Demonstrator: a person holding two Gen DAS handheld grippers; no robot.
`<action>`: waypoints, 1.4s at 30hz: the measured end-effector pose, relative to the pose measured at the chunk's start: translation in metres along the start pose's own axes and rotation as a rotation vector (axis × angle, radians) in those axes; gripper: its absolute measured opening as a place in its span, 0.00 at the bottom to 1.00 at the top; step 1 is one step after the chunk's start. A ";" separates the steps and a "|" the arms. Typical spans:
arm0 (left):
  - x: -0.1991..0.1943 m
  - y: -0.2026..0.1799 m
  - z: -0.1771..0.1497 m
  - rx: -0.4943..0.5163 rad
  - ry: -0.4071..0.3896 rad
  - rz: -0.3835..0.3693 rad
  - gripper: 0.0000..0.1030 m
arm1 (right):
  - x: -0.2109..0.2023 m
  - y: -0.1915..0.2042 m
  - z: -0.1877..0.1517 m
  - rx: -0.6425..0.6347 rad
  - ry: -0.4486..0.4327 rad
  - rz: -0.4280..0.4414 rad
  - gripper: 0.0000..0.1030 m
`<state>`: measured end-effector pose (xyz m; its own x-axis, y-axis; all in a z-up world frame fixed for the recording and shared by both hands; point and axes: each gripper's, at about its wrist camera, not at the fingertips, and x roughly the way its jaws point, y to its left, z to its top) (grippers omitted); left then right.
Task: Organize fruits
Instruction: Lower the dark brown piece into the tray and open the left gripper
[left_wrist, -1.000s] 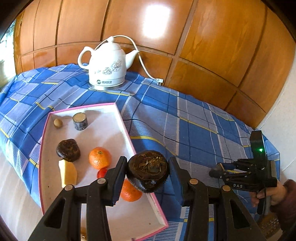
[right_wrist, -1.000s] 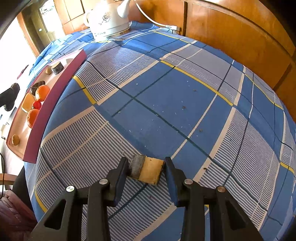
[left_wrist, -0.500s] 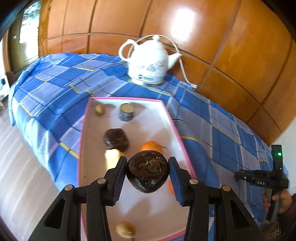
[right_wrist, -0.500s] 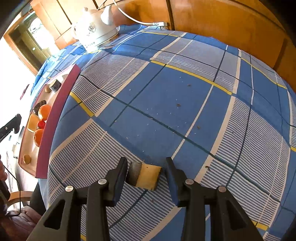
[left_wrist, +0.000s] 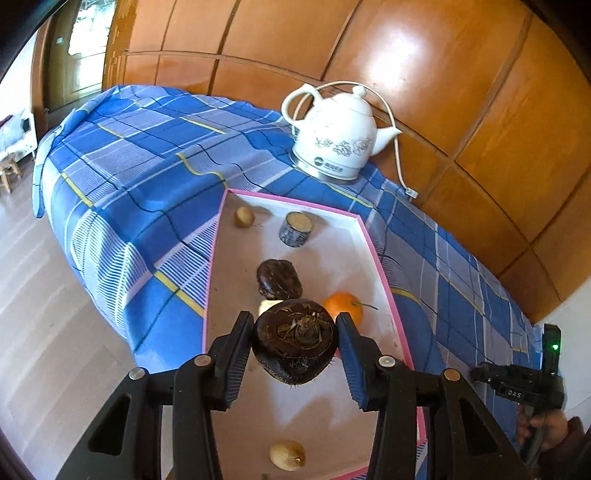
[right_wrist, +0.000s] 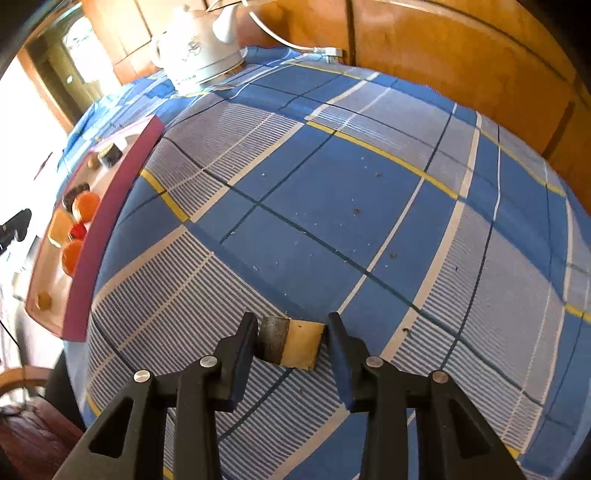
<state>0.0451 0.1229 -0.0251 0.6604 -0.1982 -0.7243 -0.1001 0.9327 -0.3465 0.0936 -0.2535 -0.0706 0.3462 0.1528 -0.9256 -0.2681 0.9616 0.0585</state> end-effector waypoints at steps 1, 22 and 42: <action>0.001 -0.002 -0.001 0.006 0.004 -0.005 0.45 | 0.000 0.002 0.000 -0.012 -0.003 -0.009 0.37; 0.050 -0.028 -0.031 0.125 0.128 0.015 0.45 | -0.002 0.009 -0.003 -0.069 -0.013 -0.056 0.37; 0.020 -0.028 -0.019 0.155 -0.021 0.178 0.51 | -0.001 0.011 -0.003 -0.089 -0.013 -0.076 0.37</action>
<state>0.0471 0.0873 -0.0411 0.6581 -0.0220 -0.7526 -0.1014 0.9879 -0.1176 0.0872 -0.2434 -0.0702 0.3803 0.0835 -0.9211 -0.3194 0.9465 -0.0460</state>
